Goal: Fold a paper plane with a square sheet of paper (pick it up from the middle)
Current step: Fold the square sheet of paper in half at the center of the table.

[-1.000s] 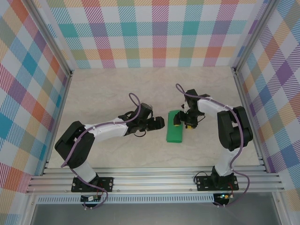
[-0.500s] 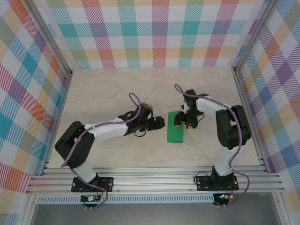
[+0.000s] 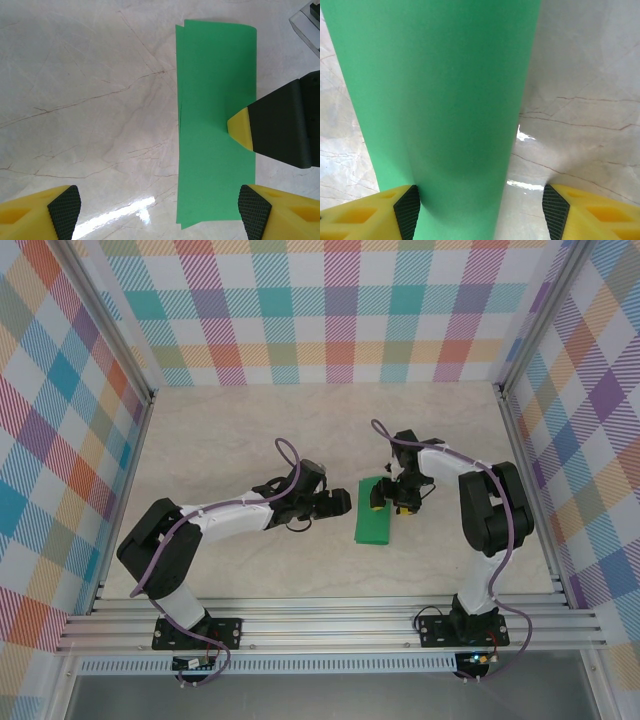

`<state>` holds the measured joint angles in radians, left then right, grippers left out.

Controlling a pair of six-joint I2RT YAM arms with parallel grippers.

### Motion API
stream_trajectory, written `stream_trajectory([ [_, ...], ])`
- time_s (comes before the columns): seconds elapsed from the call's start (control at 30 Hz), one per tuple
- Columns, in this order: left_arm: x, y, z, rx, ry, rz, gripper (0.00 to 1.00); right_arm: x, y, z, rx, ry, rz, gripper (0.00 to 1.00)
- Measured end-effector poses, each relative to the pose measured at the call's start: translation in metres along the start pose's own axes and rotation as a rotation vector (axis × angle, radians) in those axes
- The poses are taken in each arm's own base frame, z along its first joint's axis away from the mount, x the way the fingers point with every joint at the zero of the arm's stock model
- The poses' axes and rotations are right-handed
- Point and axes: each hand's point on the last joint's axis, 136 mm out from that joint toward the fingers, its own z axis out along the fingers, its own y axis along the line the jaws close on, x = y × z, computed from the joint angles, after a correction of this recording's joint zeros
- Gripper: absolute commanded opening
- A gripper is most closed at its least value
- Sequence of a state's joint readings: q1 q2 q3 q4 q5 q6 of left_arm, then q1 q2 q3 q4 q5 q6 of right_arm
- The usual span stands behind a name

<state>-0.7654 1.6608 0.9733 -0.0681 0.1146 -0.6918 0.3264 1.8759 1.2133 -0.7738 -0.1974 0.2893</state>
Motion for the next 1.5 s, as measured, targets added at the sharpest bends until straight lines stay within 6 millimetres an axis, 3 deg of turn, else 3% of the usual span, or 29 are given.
stream_trajectory([
  [1.2, -0.0023, -0.0026, -0.0007, 0.006, -0.005, 0.001, 0.84, 0.0004, -0.0013, 0.0014, 0.038, 0.010, 0.016, 0.69],
  [1.43, -0.0023, -0.0026, -0.0007, 0.006, -0.005, 0.001, 0.81, 0.0003, -0.0027, 0.0026, 0.045, 0.014, 0.018, 0.69],
  [1.5, -0.0021, -0.0026, -0.0006, 0.005, -0.004, 0.000, 0.75, 0.0003, -0.0034, 0.0030, 0.050, 0.015, 0.018, 0.68],
])
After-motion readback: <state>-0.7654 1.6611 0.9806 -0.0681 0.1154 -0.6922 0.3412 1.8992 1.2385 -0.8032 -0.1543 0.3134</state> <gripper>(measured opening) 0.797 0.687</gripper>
